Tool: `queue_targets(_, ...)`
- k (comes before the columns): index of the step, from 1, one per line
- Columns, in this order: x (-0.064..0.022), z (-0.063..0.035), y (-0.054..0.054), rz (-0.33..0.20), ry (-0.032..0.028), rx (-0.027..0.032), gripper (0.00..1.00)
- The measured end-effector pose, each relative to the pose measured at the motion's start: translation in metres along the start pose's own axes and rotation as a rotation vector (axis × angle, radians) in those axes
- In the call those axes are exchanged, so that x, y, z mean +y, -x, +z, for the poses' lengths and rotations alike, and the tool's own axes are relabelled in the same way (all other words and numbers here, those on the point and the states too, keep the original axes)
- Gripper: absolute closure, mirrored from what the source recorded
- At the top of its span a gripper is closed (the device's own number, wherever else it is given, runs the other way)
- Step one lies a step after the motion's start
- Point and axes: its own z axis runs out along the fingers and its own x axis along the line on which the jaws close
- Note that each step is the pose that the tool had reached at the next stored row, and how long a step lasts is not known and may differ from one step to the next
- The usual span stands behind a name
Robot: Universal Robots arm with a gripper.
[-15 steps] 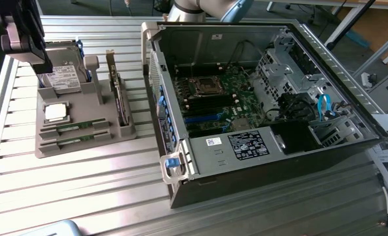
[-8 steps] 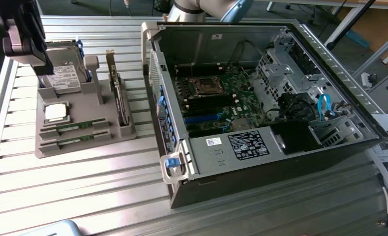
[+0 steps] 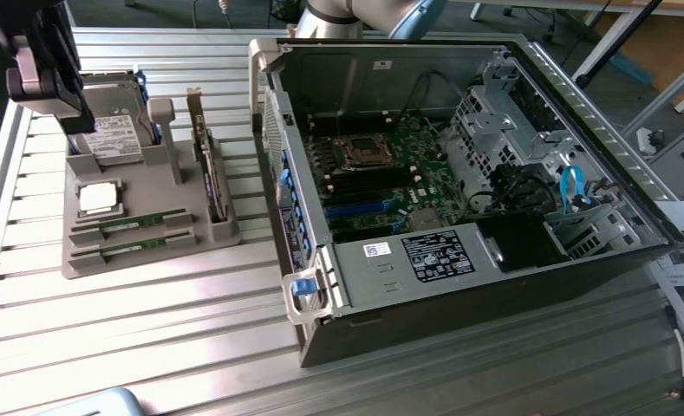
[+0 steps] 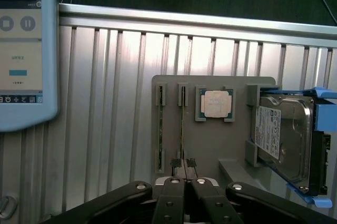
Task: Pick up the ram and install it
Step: 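Pick up the ram and move it above insertion slot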
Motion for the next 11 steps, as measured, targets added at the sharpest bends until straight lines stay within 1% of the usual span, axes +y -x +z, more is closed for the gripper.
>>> queue_targets(8, 0.0, 0.003, 0.0001, 0.0, 0.0, -0.0002, 0.89)
queue_targets(11, 0.0, 0.0046, 0.0001, 0.0, -0.0001, -0.0011, 0.89)
